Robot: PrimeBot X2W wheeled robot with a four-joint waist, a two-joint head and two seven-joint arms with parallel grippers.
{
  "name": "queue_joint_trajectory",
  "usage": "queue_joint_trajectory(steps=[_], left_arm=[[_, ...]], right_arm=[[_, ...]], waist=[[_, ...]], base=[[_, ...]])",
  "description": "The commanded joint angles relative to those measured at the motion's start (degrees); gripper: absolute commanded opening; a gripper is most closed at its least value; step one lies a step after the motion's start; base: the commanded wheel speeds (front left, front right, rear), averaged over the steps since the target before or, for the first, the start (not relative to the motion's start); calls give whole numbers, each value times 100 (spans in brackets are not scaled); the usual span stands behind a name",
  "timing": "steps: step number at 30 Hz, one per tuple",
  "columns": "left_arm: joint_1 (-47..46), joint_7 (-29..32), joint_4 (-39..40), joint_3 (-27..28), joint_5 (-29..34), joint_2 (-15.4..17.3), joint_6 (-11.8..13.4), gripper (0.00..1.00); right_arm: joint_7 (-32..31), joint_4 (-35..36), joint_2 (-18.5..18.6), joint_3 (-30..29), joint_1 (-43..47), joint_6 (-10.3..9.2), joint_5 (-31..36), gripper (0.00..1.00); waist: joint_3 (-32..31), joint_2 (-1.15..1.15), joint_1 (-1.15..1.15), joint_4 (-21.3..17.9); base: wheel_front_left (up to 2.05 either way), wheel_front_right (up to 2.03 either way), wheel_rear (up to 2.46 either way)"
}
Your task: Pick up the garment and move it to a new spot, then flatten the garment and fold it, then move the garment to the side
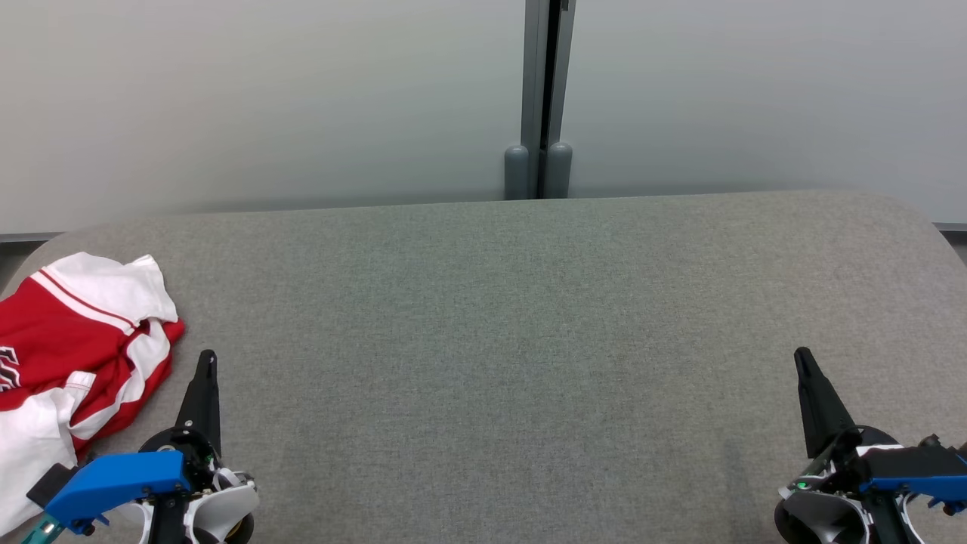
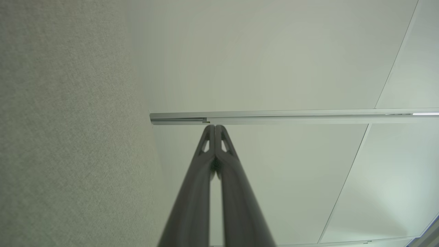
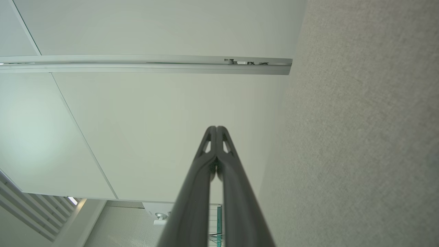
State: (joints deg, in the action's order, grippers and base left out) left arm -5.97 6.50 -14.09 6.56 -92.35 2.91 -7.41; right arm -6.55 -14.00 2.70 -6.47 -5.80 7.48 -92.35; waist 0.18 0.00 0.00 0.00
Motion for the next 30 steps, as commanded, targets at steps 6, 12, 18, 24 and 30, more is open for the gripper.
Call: queue_joint_trajectory(steps=[6, 12, 18, 24, 30], left_arm=[[-53, 19, 6, 3, -14, -13, -32, 0], [-53, 19, 6, 3, -14, -13, -32, 0], [-53, 19, 6, 3, -14, -13, -32, 0], [-53, 19, 6, 3, -15, -13, -32, 0], [-54, 19, 6, 3, -14, -13, -32, 0]], right_arm=[[-9, -9, 36, -13, -83, 2, -15, 0], [-8, -9, 36, -13, -83, 2, -15, 0], [-8, -9, 36, -13, -83, 2, -15, 0], [-8, -9, 36, -13, -83, 2, -15, 0], [-8, -9, 36, -13, -83, 2, -15, 0]], waist=[[0, 0, 0, 0], [0, 0, 0, 0], [0, 0, 0, 0], [0, 0, 0, 0], [0, 0, 0, 0]], base=[[0, 0, 0], [0, 0, 0], [0, 0, 0], [0, 0, 0], [0, 0, 0]])
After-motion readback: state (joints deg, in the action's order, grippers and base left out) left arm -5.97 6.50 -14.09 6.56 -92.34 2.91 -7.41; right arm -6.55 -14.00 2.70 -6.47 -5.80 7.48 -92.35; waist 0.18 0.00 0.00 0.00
